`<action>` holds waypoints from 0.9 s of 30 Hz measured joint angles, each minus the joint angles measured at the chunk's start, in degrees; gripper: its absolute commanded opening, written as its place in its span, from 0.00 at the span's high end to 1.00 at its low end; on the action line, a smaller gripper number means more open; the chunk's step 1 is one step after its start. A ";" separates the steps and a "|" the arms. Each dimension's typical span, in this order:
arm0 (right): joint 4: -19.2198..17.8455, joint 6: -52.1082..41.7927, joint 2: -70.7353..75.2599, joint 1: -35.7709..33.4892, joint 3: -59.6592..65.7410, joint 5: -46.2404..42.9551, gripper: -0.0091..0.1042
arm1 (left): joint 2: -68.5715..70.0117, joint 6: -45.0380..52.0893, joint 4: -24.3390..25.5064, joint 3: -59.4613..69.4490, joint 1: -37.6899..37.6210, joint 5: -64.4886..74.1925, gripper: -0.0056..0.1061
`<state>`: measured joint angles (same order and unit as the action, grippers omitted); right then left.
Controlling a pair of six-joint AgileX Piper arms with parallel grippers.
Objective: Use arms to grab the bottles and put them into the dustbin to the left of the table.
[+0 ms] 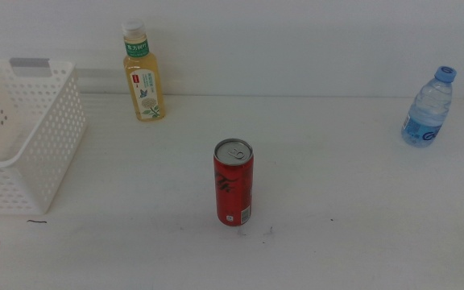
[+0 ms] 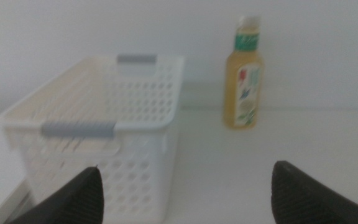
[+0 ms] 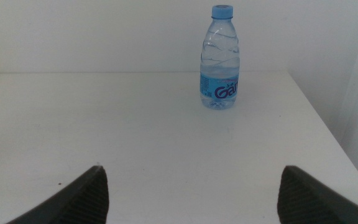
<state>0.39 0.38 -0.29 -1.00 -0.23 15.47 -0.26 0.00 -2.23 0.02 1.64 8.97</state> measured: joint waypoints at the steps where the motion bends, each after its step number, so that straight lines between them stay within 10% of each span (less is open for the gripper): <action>1: 0.00 0.00 0.00 0.00 0.00 0.00 0.12 | -0.67 0.00 0.00 0.00 -0.94 -1.44 0.15; 10: 0.00 0.00 0.00 0.00 0.00 0.00 0.12 | -32.35 0.00 1.63 0.00 -23.89 -37.20 0.15; 17: 0.00 0.00 0.00 0.00 0.00 0.00 0.12 | -59.77 2.16 -6.54 -0.02 -44.95 -57.98 0.15; 27: 0.00 0.00 0.00 0.00 0.00 0.00 0.12 | -78.41 2.99 -8.82 -0.10 -47.88 -77.02 0.15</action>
<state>0.39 0.38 -0.29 -1.00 -0.23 15.47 -78.67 2.99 -11.06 -0.08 -46.24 -68.05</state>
